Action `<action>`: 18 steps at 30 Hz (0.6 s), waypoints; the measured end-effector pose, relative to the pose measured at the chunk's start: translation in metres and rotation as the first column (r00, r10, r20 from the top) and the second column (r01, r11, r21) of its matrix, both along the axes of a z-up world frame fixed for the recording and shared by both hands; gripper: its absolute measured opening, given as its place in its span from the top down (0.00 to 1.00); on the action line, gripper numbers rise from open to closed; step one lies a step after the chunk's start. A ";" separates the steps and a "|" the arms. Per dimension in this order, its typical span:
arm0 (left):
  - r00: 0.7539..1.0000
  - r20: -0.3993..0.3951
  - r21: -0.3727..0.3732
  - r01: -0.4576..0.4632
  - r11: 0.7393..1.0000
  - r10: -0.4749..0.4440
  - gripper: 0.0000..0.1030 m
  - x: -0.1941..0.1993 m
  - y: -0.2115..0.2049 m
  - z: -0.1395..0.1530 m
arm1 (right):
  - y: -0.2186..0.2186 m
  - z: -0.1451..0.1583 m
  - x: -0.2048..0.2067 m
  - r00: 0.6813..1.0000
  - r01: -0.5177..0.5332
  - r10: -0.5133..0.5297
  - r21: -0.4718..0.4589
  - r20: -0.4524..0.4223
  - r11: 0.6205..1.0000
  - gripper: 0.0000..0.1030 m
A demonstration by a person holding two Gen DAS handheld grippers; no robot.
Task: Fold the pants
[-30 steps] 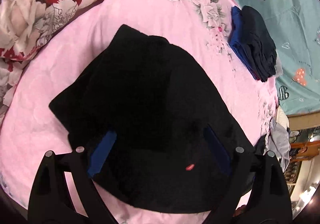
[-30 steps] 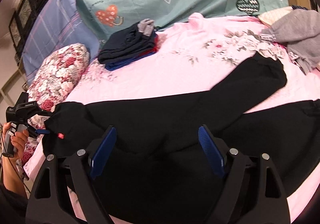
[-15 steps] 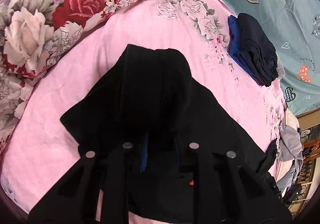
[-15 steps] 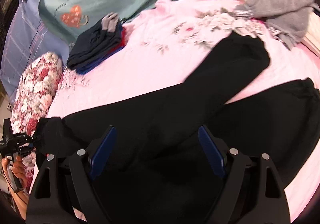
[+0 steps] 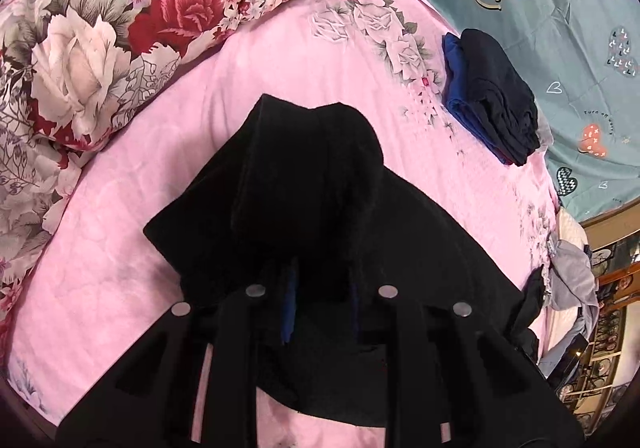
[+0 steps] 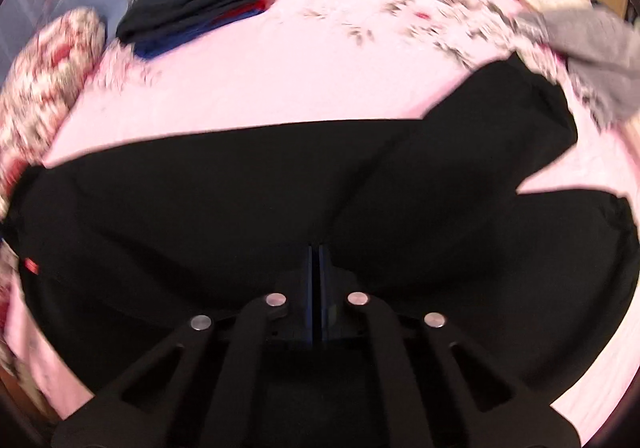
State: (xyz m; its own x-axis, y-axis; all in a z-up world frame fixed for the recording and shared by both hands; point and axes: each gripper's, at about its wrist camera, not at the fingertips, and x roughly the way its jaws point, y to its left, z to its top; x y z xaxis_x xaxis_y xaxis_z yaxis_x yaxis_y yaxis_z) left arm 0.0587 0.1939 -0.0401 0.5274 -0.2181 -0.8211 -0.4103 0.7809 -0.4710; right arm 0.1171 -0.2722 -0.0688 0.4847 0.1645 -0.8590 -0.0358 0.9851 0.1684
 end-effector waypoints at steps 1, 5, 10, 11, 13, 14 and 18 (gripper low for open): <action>1.000 -0.004 -0.004 0.005 1.000 -0.005 0.80 0.000 0.001 0.003 | -0.006 0.005 -0.004 1.000 0.012 -0.012 0.013 0.015 1.000 0.98; 0.997 0.056 0.015 0.054 0.998 -0.054 0.80 -0.004 0.003 0.027 | -0.026 0.041 -0.038 0.995 0.018 -0.026 0.085 0.095 0.996 0.98; 0.992 0.093 0.064 0.081 0.995 -0.087 0.80 -0.019 0.003 0.046 | -0.038 0.074 -0.090 0.987 -0.058 0.031 0.175 0.157 0.983 0.98; 0.992 0.086 0.072 0.083 0.994 -0.089 0.80 -0.022 0.003 0.044 | -0.038 0.073 -0.095 0.987 -0.068 0.040 0.179 0.153 0.981 0.98; 0.995 0.055 0.084 0.078 0.993 -0.083 0.80 -0.030 0.005 0.035 | -0.036 0.063 -0.106 0.990 -0.075 0.050 0.185 0.135 0.980 0.98; 0.996 0.036 0.092 0.072 0.993 -0.075 0.80 -0.032 0.006 0.027 | -0.034 0.054 -0.108 0.992 -0.074 0.053 0.190 0.110 0.979 0.98; 0.993 -0.105 0.126 0.070 0.990 -0.057 0.69 -0.026 0.009 -0.020 | -0.027 0.006 -0.103 0.999 -0.039 0.043 0.206 -0.018 0.978 0.97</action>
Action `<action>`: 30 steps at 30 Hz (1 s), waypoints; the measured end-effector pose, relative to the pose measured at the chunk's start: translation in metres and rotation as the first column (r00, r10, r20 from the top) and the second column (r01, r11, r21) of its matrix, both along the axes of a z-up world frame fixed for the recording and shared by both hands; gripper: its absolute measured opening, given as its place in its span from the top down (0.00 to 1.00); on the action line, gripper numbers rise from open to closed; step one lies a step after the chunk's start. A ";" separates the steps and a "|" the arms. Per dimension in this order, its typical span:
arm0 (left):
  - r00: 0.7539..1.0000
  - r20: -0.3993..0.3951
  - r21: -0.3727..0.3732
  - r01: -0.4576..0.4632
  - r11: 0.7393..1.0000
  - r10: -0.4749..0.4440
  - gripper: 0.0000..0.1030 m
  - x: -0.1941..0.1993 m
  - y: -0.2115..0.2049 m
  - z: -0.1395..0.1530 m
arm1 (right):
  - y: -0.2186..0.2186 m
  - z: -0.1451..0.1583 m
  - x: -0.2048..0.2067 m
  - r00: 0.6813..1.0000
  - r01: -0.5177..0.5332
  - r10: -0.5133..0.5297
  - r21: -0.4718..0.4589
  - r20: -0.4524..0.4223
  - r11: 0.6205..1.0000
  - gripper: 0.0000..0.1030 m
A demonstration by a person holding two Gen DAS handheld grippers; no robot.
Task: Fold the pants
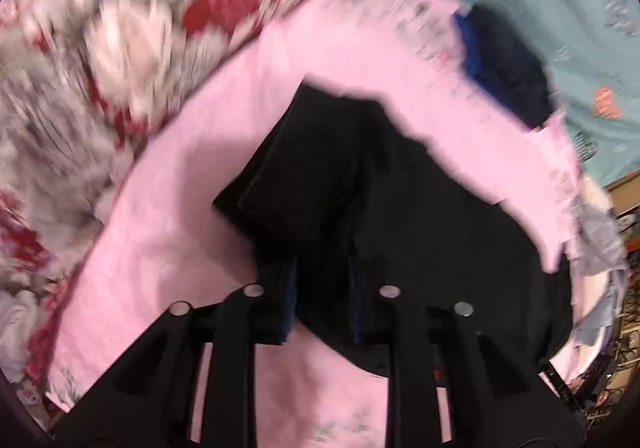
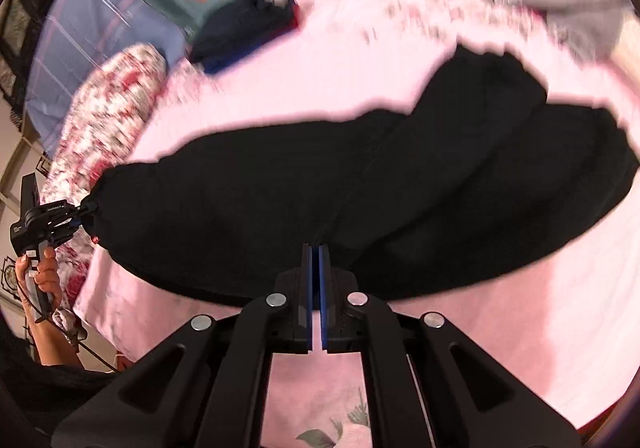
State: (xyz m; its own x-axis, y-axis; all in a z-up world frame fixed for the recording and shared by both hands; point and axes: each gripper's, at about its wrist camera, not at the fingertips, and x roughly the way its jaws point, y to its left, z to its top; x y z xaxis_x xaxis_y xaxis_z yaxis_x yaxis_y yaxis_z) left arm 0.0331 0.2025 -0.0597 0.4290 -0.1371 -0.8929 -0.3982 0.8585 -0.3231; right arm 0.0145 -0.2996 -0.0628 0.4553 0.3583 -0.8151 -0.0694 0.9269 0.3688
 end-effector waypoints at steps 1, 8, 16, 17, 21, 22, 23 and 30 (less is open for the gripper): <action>0.999 -0.037 0.017 0.013 1.000 -0.012 0.67 0.003 0.000 -0.011 | 0.002 -0.008 0.003 1.000 -0.002 0.002 -0.008 -0.027 1.000 0.97; 0.997 0.080 0.104 -0.004 0.995 -0.005 0.24 0.001 -0.001 0.032 | 0.005 0.037 0.010 0.994 -0.087 0.094 -0.126 0.054 0.988 0.57; 0.971 0.223 0.225 0.035 0.974 -0.086 0.13 0.010 -0.049 0.070 | -0.009 0.039 0.115 0.968 0.173 -0.066 -0.458 0.241 0.872 0.30; 0.972 0.203 0.224 0.074 0.972 -0.121 0.13 0.014 -0.060 0.065 | -0.008 0.029 0.135 0.975 0.170 -0.076 -0.485 0.209 0.858 0.30; 0.969 0.132 0.229 0.176 0.957 -0.209 0.13 0.025 -0.091 0.040 | -0.019 0.000 0.187 0.976 0.219 -0.174 -0.539 0.134 0.813 0.30; 0.968 0.112 0.228 0.196 0.954 -0.226 0.13 0.027 -0.096 0.033 | -0.027 -0.005 0.197 0.971 0.237 -0.208 -0.530 0.115 0.814 0.30; 0.967 0.092 0.225 0.211 0.951 -0.236 0.13 0.030 -0.099 0.027 | -0.032 -0.009 0.200 0.968 0.248 -0.228 -0.524 0.103 0.815 0.30; 0.968 0.028 0.226 0.235 0.945 -0.248 0.13 0.038 -0.103 0.007 | -0.058 -0.008 0.202 0.957 0.282 -0.281 -0.463 0.073 0.840 0.84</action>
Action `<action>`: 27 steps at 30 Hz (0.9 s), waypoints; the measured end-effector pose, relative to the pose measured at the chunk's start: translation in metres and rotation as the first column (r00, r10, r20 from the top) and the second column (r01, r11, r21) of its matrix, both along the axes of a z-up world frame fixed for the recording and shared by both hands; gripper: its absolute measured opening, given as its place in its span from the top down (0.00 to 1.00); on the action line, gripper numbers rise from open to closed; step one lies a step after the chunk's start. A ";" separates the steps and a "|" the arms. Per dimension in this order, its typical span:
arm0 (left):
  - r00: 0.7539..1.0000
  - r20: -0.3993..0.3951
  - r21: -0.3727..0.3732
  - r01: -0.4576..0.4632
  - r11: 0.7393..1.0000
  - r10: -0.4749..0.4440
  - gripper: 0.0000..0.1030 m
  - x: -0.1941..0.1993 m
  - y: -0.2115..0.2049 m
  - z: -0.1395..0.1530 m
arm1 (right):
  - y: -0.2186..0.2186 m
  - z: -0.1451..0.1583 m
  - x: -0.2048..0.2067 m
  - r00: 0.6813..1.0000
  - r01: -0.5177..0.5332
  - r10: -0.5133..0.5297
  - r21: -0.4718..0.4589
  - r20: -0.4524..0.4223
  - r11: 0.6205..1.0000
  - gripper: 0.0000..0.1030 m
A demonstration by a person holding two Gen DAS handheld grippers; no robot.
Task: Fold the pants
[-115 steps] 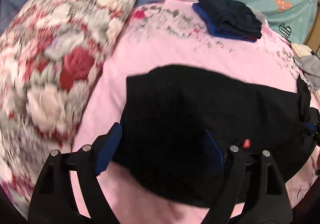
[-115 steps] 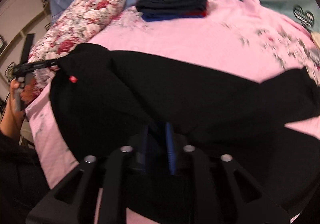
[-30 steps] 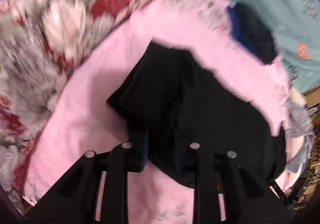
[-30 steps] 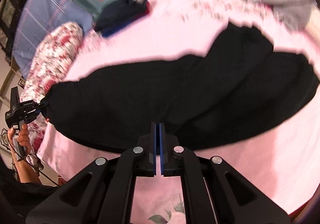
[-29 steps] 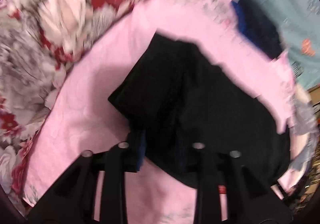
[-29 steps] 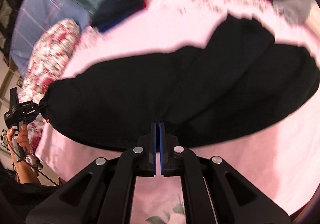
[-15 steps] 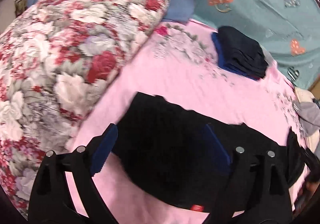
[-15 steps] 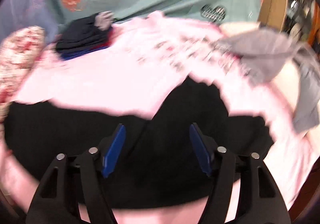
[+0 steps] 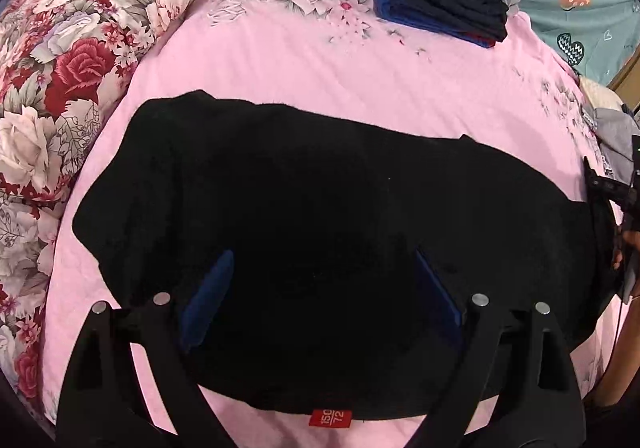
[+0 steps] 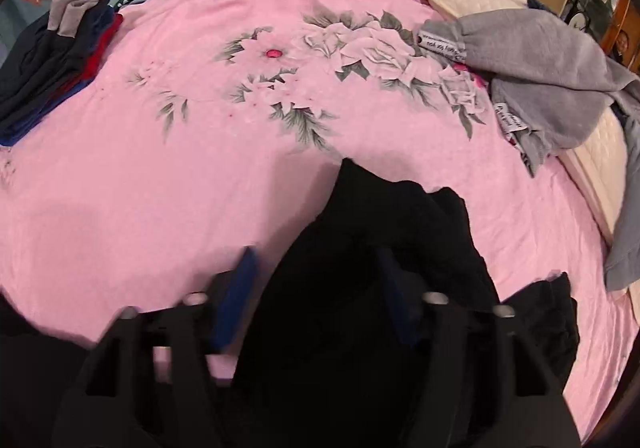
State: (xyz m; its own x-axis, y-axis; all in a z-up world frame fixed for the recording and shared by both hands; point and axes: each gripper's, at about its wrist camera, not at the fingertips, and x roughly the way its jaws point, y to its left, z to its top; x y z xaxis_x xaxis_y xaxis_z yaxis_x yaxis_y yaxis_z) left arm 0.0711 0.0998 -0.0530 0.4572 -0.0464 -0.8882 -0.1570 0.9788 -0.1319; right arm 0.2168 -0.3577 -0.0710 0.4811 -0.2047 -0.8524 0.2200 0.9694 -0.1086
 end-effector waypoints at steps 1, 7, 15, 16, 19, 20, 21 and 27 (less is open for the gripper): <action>1.000 -0.006 0.001 -0.002 1.000 0.002 0.13 0.002 0.000 -0.002 | -0.007 0.004 -0.002 1.000 0.023 -0.023 0.019 0.005 1.000 0.92; 1.000 -0.010 0.025 0.003 1.000 -0.003 0.13 0.000 0.000 -0.006 | -0.068 0.092 -0.102 0.933 0.056 -0.125 0.207 0.338 0.977 0.94; 0.999 -0.036 0.045 0.015 0.999 -0.014 0.12 0.006 -0.006 -0.014 | -0.183 0.038 -0.224 0.858 0.231 -0.413 0.490 0.306 0.841 0.91; 0.999 -0.039 0.053 0.019 0.998 -0.017 0.12 0.005 -0.008 -0.013 | -0.190 0.015 -0.224 0.874 0.283 -0.437 0.505 0.215 0.815 0.90; 1.000 -0.015 0.043 0.009 0.999 -0.008 0.12 -0.002 -0.006 -0.006 | -0.195 0.005 -0.234 0.864 0.319 -0.476 0.550 0.166 0.772 0.64; 1.000 -0.010 0.042 0.002 0.999 -0.002 0.12 -0.004 -0.005 -0.005 | -0.193 0.013 -0.235 0.857 0.335 -0.484 0.522 0.178 0.785 0.50; 1.000 -0.008 0.040 -0.006 0.999 0.007 0.12 -0.005 -0.004 -0.004 | -0.190 0.025 -0.237 0.847 0.345 -0.488 0.479 0.212 0.807 0.47; 1.000 0.005 0.032 -0.024 0.999 0.023 0.12 -0.009 -0.004 0.000 | -0.188 0.031 -0.216 0.869 0.328 -0.454 0.459 0.195 0.826 0.43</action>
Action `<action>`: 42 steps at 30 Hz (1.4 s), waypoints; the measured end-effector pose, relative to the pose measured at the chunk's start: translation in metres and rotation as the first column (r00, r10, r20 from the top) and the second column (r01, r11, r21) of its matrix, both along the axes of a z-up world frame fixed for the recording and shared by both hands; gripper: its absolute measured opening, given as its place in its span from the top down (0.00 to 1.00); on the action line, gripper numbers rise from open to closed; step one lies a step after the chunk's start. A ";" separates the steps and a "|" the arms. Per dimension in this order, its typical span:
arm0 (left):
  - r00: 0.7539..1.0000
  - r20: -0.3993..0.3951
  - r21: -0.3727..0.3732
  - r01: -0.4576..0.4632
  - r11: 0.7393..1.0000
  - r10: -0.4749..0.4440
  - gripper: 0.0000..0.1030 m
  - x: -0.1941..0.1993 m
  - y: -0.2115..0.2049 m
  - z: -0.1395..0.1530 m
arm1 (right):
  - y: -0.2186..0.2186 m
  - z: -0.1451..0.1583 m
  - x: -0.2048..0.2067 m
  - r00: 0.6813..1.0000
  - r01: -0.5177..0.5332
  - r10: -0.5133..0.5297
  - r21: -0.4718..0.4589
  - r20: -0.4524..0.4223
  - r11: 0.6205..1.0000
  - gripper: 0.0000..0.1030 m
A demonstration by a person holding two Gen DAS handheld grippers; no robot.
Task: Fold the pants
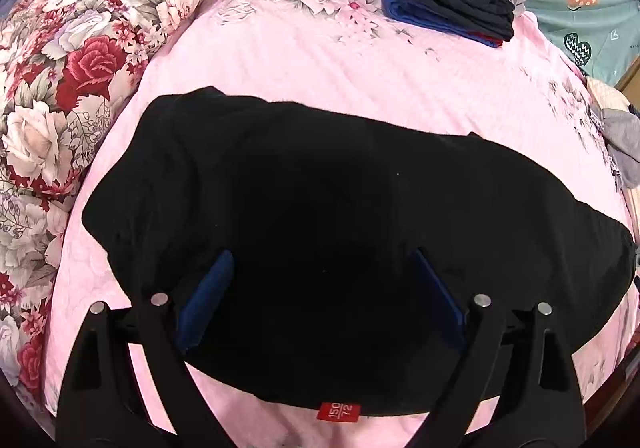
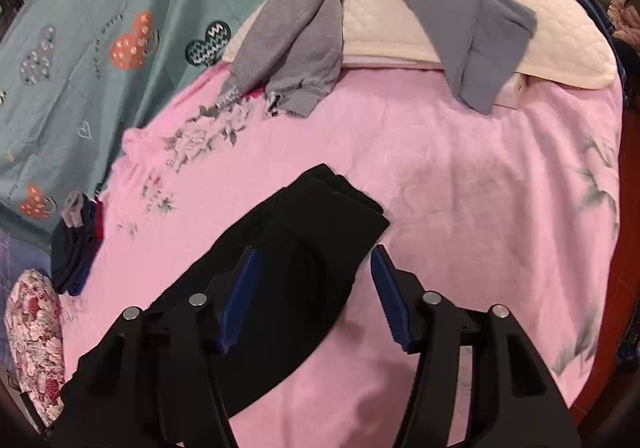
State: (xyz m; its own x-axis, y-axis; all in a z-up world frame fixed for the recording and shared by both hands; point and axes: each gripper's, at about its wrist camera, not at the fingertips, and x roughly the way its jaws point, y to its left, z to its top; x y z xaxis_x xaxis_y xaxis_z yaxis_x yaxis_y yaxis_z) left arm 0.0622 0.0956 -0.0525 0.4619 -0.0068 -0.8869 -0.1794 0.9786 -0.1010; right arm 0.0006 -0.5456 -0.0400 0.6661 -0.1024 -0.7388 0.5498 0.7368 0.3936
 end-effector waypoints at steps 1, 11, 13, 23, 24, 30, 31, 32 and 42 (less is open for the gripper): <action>1.000 0.003 0.005 0.005 1.000 -0.005 0.12 0.000 -0.001 0.000 | 0.004 -0.010 0.011 0.999 -0.034 0.034 -0.003 -0.030 0.999 0.43; 0.997 0.050 0.052 0.061 0.997 -0.064 0.12 0.017 -0.017 0.015 | 0.098 0.061 0.051 0.985 -0.116 0.149 -0.309 0.085 0.944 0.40; 0.991 0.090 0.080 0.087 0.993 -0.094 0.12 0.027 -0.026 0.026 | 0.145 0.063 0.092 0.906 -0.385 0.413 -0.224 0.090 0.895 0.41; 0.988 0.069 0.100 0.131 0.986 -0.138 0.12 0.088 -0.052 0.015 | 0.367 -0.005 0.228 0.428 -0.901 0.901 0.035 -0.074 0.432 0.71; 0.990 0.058 0.100 0.126 0.987 -0.132 0.12 0.092 -0.051 0.009 | 0.375 -0.012 0.231 0.416 -0.906 0.905 0.040 -0.093 0.421 0.72; 0.995 0.053 0.040 0.081 0.996 -0.083 0.12 0.098 -0.041 -0.002 | 0.380 -0.023 0.209 0.346 -0.934 0.929 0.046 -0.133 0.355 0.85; 0.995 0.054 0.027 0.087 0.996 -0.088 0.12 0.099 -0.042 -0.001 | 0.377 -0.022 0.204 0.336 -0.938 0.934 0.050 -0.126 0.344 0.85; 0.994 0.051 0.019 0.095 0.995 -0.096 0.12 0.101 -0.045 -0.001 | 0.374 -0.023 0.201 0.329 -0.940 0.936 0.051 -0.127 0.338 0.85; 0.983 0.001 0.059 0.185 0.981 -0.185 0.11 0.087 -0.065 -0.029 | 0.372 -0.030 0.201 0.296 -0.950 0.949 0.070 -0.109 0.304 0.83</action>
State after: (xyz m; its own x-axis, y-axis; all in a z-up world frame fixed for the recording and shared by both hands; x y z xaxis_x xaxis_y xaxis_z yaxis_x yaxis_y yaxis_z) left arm 0.1490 0.0305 -0.0819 0.4630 -0.0406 -0.8854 0.0058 0.9991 -0.0428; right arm 0.2014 -0.1731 -0.0700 0.2211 0.5394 -0.8125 -0.4980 0.7788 0.3815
